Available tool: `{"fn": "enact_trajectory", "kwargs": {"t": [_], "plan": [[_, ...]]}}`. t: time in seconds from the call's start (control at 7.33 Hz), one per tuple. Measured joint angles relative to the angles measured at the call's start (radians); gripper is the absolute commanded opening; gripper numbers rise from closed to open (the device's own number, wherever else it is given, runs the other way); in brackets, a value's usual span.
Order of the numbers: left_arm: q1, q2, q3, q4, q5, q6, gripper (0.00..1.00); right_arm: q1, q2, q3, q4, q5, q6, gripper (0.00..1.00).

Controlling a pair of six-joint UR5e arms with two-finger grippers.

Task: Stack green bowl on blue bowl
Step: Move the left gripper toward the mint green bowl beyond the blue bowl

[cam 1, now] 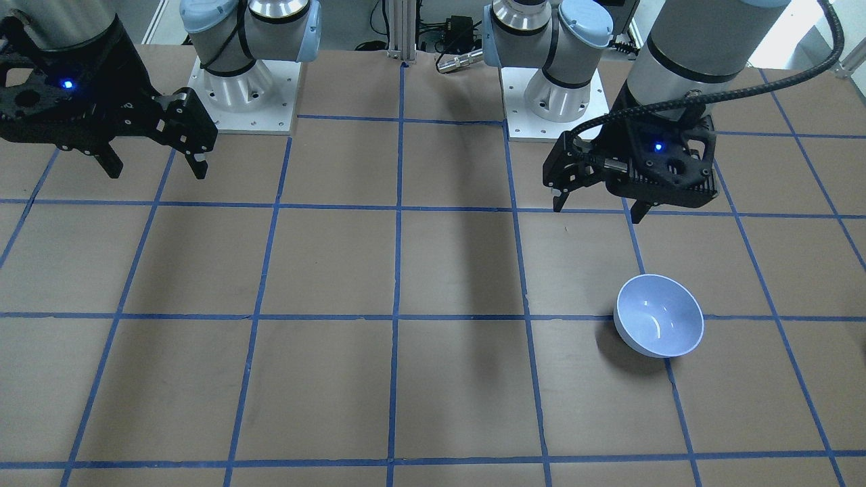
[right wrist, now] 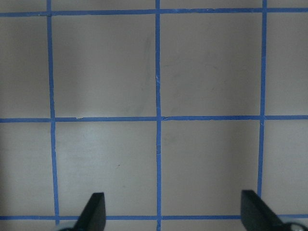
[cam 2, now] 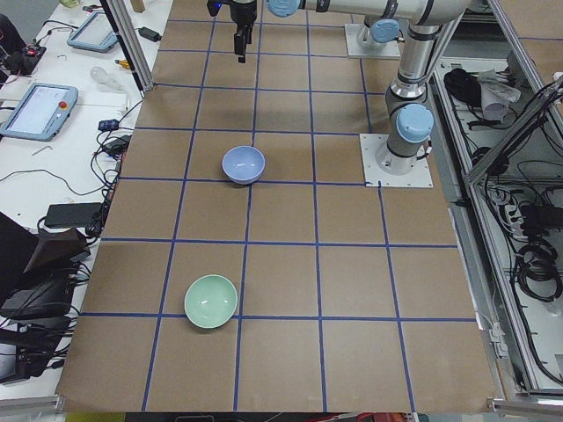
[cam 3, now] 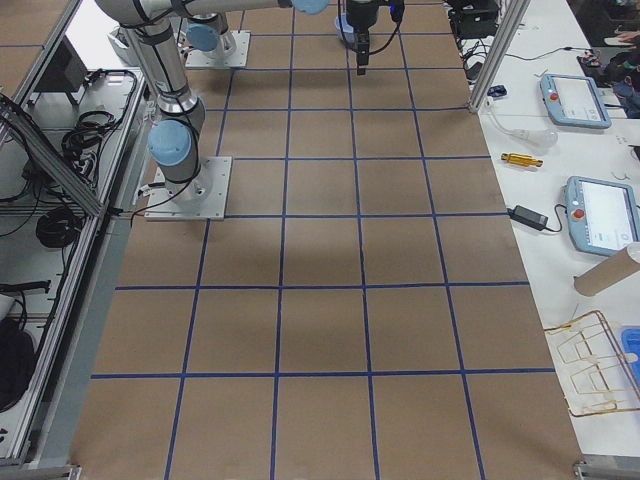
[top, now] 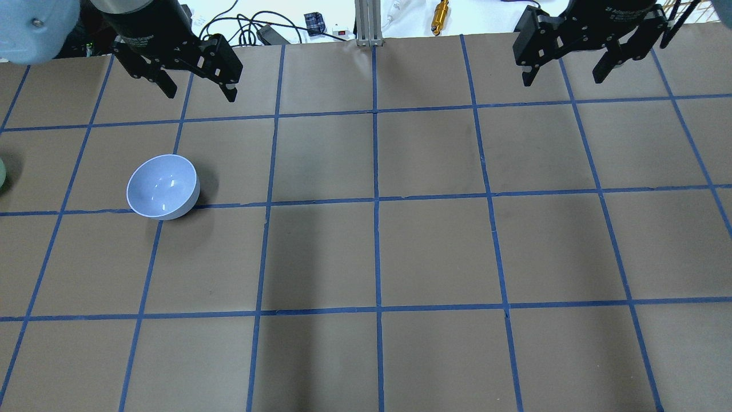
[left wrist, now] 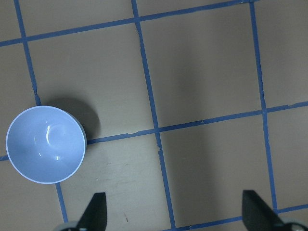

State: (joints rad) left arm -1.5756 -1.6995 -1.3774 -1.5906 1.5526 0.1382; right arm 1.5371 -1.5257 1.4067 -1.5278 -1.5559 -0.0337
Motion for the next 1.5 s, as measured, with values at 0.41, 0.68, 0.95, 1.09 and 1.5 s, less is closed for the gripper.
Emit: {"fn": "enact_trajectory", "kwargs": {"t": [0.41,0.68,0.95,1.09,1.5], "plan": [[0.001,0.009,-0.008,-0.003,0.002,-0.065,1.0,0.0,0.001,0.0,0.0,-0.001,0.0,1.0],[0.015,0.01,-0.01,-0.006,0.0,-0.07,1.0,0.0,0.001,0.0,0.0,-0.001,0.0,1.0],[0.124,0.009,0.003,-0.068,-0.007,0.055,1.0,0.0,0.001,0.0,0.0,-0.001,-0.001,1.0],[0.21,0.009,0.008,-0.112,-0.009,0.194,1.0,0.0,0.001,0.0,0.0,-0.001,-0.001,1.0],[0.513,-0.051,0.01,-0.096,0.037,0.757,1.0,0.0,0.001,0.0,0.0,-0.001,-0.002,1.0]]}}
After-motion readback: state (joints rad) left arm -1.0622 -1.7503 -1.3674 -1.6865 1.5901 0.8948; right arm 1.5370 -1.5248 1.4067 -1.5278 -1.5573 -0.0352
